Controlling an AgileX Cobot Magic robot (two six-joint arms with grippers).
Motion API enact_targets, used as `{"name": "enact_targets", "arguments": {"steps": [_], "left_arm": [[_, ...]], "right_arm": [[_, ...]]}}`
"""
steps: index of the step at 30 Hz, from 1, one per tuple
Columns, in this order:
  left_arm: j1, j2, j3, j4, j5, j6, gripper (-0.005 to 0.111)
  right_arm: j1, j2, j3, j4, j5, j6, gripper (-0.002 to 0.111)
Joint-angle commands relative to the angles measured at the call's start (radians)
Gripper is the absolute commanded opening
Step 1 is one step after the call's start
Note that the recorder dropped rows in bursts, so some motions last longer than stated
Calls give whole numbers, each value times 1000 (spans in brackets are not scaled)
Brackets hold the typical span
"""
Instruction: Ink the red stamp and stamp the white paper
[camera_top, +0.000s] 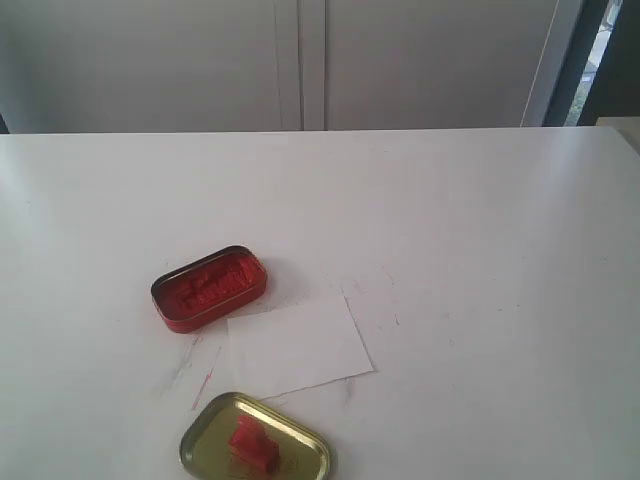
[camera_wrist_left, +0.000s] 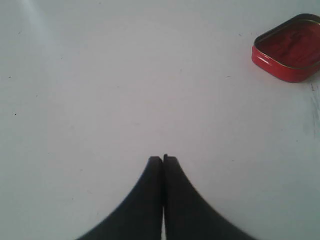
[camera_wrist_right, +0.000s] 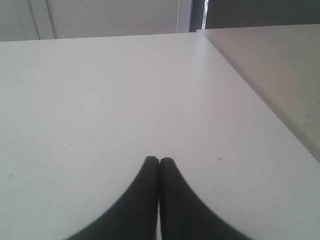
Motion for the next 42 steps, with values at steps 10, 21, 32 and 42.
{"name": "enact_targets", "arguments": {"steps": [10, 21, 32, 42], "left_arm": [[2, -5, 8, -2, 8, -4, 0], [2, -5, 8, -2, 8, -4, 0], [2, -5, 8, -2, 8, -4, 0], [2, -5, 8, -2, 8, -4, 0]], "right_arm": [[2, -4, 5, 0, -137, -3, 0], [2, -4, 5, 0, -357, -3, 0], [2, -4, 5, 0, -431, -3, 0], [2, -4, 5, 0, -430, -38, 0]]}}
